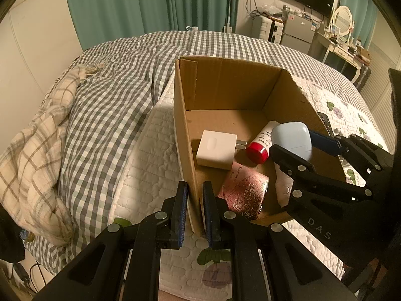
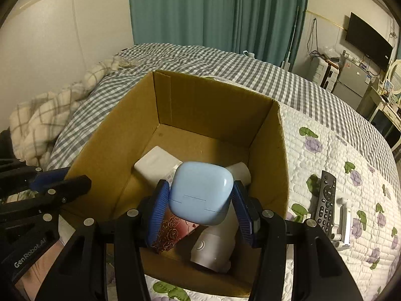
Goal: Organize rigid objects
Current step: 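Carry the earbud case with the right tool into the box and release, then grasp the white power bank with the right tool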
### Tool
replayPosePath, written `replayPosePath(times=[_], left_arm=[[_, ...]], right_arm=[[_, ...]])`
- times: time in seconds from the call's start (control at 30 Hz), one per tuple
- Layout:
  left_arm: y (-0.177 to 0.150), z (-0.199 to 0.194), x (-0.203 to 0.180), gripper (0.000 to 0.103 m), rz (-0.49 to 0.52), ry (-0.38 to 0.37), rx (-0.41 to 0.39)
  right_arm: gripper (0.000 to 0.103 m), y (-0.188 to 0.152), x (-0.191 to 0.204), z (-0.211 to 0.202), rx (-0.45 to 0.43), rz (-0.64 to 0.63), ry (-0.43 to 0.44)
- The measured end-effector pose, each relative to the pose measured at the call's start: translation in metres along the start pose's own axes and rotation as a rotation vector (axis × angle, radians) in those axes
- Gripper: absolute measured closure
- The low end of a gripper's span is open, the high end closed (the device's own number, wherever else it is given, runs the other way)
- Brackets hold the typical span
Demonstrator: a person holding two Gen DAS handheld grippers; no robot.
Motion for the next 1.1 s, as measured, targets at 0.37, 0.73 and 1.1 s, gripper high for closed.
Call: replayPosePath(times=[0.37, 0.73, 1.1], left_arm=[[-0.001, 0.0, 0.003, 0.091, -0.004, -0.003, 0.003], [-0.001, 0.0, 0.004, 0.091, -0.004, -0.004, 0.004], [-0.001, 0.0, 0.004, 0.091, -0.005, -0.004, 0.005]], right_arm=[[0.036, 0.018, -0.026, -0.057, -0.122, 0.042, -0.064], [0.035, 0.0, -0.097, -0.106, -0.14, 0.124, -0.22], [0.035, -0.083, -0.13, -0.062, 0.014, 0.245, -0.246]])
Point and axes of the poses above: each gripper's, at about its wrist camera, not at the fingertips, and z roughly the way its jaws point, x to its left, y to its top, the point moved 7 cm from there along z, roughly the way its jaws point, and after that the axes turned 13 degrees about -z, right-handed, at the moved point
